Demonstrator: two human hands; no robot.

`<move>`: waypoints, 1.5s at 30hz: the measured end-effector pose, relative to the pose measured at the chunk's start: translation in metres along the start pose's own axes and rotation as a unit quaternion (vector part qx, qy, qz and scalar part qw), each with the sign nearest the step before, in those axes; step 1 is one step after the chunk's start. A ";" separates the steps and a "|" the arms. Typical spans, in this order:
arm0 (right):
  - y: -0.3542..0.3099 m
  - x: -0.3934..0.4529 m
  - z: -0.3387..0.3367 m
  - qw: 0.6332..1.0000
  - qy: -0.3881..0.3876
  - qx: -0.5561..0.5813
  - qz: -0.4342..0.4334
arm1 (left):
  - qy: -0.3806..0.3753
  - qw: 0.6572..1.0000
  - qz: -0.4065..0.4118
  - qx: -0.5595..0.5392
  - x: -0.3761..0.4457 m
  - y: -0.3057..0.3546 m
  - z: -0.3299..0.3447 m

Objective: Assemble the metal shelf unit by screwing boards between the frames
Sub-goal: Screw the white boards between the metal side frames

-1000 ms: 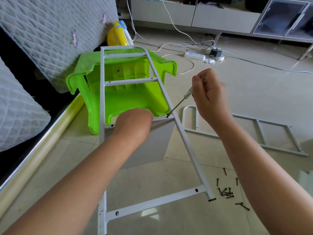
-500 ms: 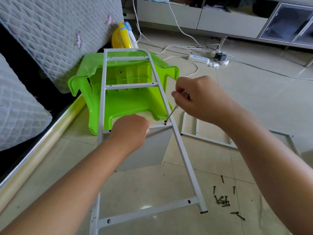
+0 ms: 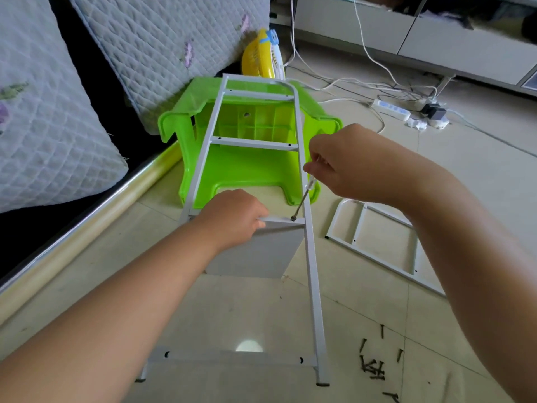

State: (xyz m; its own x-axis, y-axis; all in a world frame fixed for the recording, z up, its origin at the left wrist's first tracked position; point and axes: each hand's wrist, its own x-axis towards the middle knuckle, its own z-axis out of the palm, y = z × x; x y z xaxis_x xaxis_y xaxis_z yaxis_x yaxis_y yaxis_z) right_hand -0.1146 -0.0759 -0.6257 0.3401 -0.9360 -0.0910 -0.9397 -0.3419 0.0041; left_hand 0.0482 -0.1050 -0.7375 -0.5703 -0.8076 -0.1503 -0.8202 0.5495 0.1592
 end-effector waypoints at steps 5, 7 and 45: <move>-0.015 0.003 0.001 0.994 -0.022 -0.044 0.096 | 0.022 0.999 0.011 -0.024 0.004 -0.004 0.006; -0.018 0.003 0.003 0.995 -0.010 -0.023 0.102 | 0.025 0.999 0.019 -0.028 0.007 -0.008 0.008; -0.048 -0.002 -0.003 0.972 -0.034 -0.156 0.171 | 0.106 0.994 0.041 0.002 0.002 -0.008 0.023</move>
State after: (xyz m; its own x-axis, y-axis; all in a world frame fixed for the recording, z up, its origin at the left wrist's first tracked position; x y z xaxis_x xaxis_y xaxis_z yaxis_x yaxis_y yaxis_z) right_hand -0.0701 -0.0579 -0.6231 -0.0027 -0.9952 -0.0975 -0.9377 -0.0314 0.3461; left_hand 0.0522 -0.1064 -0.7611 -0.6125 -0.7873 0.0710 -0.7722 0.6151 0.1592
